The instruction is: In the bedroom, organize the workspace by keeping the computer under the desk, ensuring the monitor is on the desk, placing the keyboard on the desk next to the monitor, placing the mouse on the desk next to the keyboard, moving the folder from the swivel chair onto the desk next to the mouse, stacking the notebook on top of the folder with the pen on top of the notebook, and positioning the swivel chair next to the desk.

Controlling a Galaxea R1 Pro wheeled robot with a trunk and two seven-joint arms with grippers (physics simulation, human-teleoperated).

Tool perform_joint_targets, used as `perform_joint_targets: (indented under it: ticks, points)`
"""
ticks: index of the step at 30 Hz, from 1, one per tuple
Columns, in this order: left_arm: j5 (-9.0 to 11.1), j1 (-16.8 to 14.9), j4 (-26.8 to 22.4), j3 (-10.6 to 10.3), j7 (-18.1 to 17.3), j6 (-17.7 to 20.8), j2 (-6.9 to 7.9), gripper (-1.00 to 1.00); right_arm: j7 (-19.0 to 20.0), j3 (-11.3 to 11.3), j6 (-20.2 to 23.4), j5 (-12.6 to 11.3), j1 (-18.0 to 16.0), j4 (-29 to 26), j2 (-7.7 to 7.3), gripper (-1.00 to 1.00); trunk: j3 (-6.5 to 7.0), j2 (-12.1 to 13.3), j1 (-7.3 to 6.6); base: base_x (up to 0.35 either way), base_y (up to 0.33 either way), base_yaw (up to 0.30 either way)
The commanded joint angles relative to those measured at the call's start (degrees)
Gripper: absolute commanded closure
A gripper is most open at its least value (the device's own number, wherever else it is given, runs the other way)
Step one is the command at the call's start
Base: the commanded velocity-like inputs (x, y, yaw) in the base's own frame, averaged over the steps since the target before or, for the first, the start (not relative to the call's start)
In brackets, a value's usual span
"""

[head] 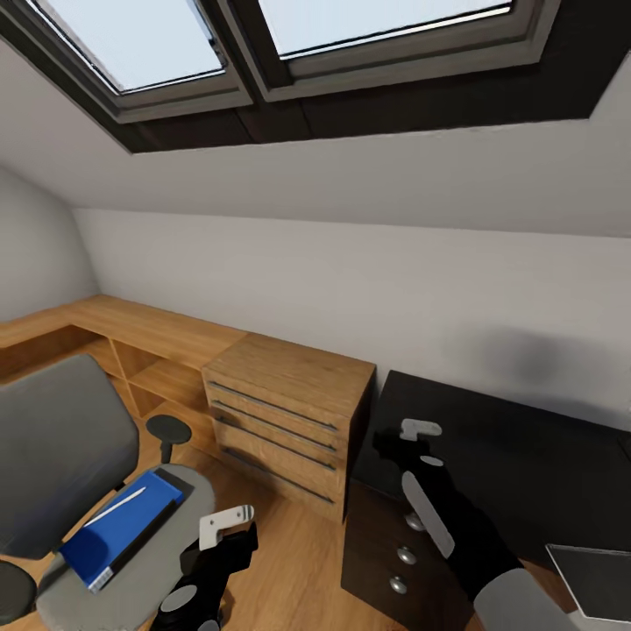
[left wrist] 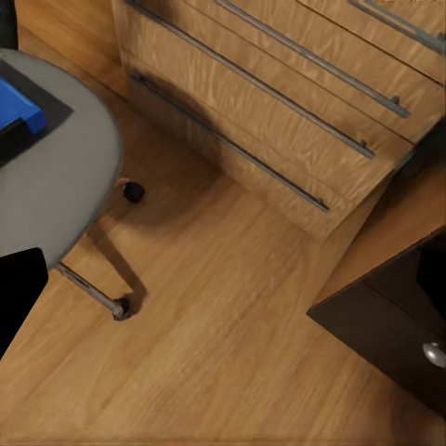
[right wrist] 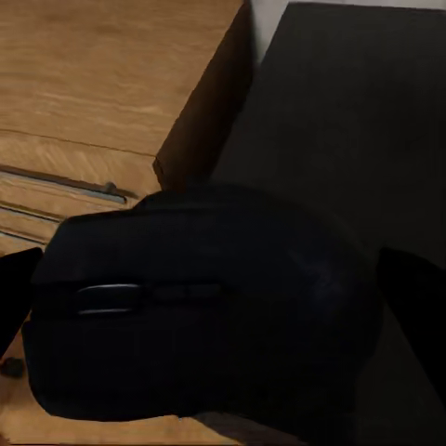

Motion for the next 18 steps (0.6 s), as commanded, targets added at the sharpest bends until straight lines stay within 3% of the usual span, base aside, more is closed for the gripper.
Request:
perform_joint_targets:
  ticks: [1,3,6,14,18]
  points:
    - [0.42,-0.06,-0.08,-0.09,0.50,0.15,0.03,-1.00,-0.57,0.17,0.40,-1.21,0.23,-0.81,-0.29,1.00,-0.08,-0.05,0.01,-0.002,0.000,0.000]
    - [0.43,-0.06,0.03,-0.09,0.50,0.22,0.03,-1.00,-0.86,-1.02,0.60,-1.78,0.55,-1.56,-0.54,1.00,-0.08,-0.05,0.01,0.000,0.000,0.000]
    - [0.54,-0.06,0.26,-0.08,0.40,0.36,0.09,-1.00,-5.38,-3.76,0.41,-2.00,0.60,-1.80,-0.30,1.00,-0.08,-0.05,0.01,-0.086,0.054,-0.090]
    - [0.65,-0.06,0.35,-0.08,0.34,0.41,0.11,-1.00,-7.39,-4.78,0.26,-2.11,0.61,-2.01,-0.07,1.00,-0.08,-0.05,0.01,-0.246,0.146,-0.115]
    - [0.60,-0.06,0.36,-0.06,0.40,0.41,0.11,-1.00,-7.55,-4.91,0.23,-2.11,0.61,-2.04,-0.04,1.00,-0.08,-0.05,0.01,-0.320,-0.037,-0.008]
